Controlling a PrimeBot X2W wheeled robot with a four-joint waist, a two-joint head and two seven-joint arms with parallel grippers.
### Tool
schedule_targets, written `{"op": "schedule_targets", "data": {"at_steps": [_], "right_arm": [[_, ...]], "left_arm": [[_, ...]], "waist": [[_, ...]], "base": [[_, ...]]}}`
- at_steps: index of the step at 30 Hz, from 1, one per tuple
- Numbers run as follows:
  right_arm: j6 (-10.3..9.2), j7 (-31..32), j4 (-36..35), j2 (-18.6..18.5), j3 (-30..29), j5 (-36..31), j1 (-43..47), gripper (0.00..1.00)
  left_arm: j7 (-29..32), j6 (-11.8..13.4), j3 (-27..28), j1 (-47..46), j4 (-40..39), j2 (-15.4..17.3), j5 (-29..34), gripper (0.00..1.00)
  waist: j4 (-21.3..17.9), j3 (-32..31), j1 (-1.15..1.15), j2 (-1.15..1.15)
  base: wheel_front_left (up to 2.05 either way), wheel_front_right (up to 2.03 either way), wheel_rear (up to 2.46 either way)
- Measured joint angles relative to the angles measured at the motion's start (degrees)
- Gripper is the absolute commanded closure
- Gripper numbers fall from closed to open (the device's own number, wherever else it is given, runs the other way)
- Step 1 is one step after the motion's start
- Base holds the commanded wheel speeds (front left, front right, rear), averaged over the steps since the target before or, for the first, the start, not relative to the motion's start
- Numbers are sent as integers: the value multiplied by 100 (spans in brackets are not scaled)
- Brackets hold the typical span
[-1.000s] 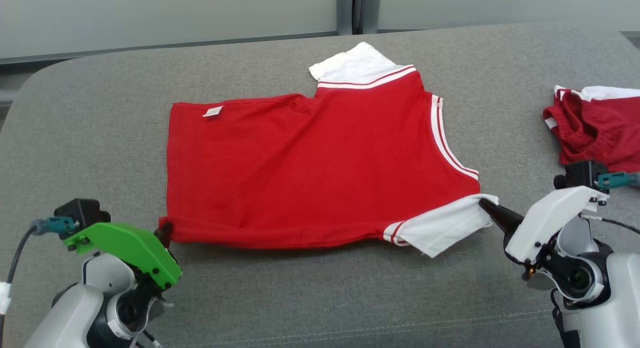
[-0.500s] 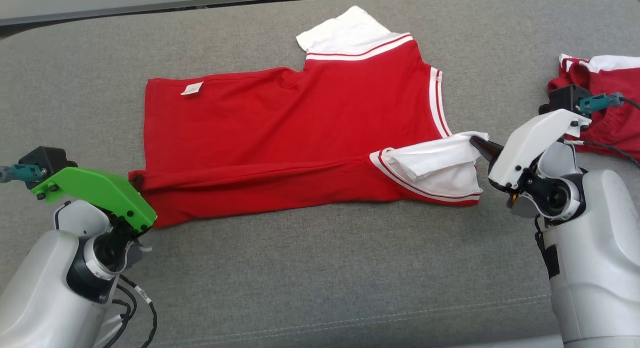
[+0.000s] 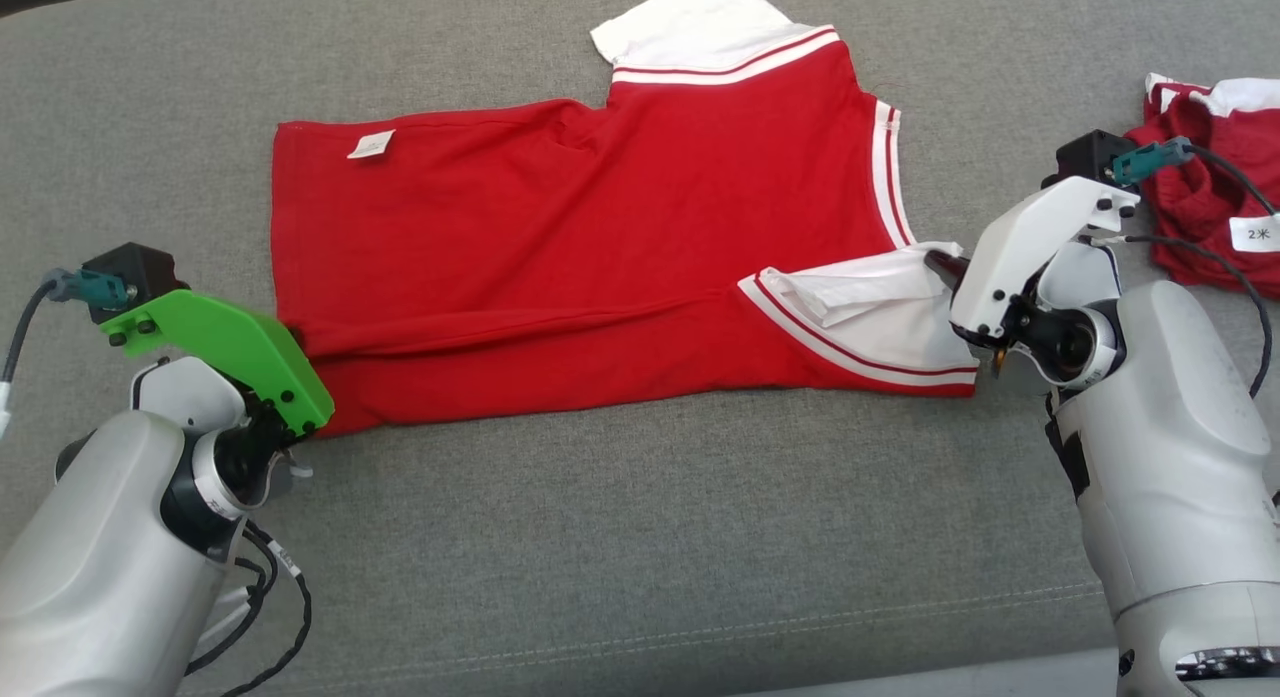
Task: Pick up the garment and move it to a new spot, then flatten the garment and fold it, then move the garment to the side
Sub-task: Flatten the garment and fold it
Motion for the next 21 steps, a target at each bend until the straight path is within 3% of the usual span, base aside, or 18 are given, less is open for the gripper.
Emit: {"op": "schedule_targets", "data": {"at_steps": [1,2,15,21], "right_arm": [[0,-27,87,0,27,-14,-59,32],[0,-48,159,2,45,-20,-115,0],[0,-848,572,-42,-44,297,-539,0],[0,-1361,-71,-280,359,746,-217,0]], "left_arm": [[37,-37,-51,-44,36,7,37,14],[59,-53,-85,-91,66,15,74,0],[-192,-292,185,-408,188,129,25,0],[-724,-492,510,66,-345,335,-103,0]], "waist": [[1,9,0,0],[0,15,0,0],[-46,-77,0,0],[-56,-219,0,0]], "base": [[0,0,0],[0,0,0],[0,0,0],[0,0,0]]}}
